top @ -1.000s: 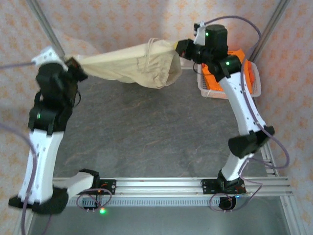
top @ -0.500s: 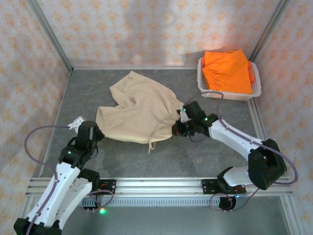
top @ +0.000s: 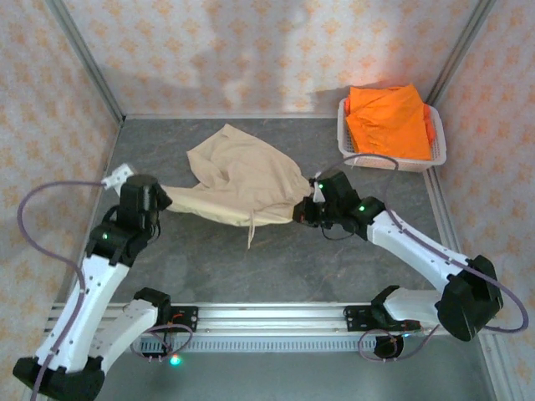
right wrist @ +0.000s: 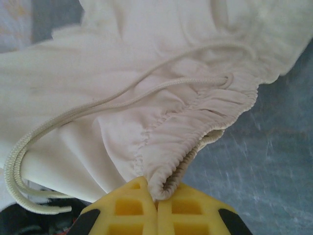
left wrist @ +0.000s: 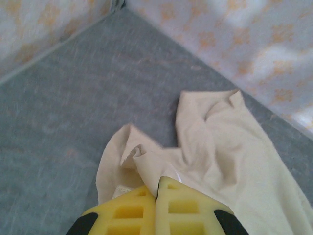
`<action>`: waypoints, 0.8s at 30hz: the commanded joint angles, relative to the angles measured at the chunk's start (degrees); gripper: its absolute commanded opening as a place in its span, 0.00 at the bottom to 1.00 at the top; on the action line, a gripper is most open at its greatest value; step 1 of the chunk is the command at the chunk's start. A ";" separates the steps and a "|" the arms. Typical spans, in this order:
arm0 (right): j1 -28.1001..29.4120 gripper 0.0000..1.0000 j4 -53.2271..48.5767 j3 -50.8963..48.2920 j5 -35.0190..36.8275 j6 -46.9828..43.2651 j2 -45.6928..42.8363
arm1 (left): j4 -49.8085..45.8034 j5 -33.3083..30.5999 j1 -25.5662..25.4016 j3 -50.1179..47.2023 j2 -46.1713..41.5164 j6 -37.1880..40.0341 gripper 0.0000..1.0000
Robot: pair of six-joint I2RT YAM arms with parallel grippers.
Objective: Fold and stack the shorts
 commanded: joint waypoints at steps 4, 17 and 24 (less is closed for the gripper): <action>-3.58 0.00 -10.08 13.97 11.20 -5.61 0.74 | 2.41 -4.09 0.05 13.23 8.86 7.24 0.00; -14.97 0.00 -12.37 31.12 4.39 -9.81 9.39 | 5.08 -2.98 0.03 21.64 15.99 12.78 0.00; -16.44 0.00 -17.02 48.55 2.04 -13.57 23.01 | 3.46 -3.60 0.03 29.97 21.72 16.51 0.00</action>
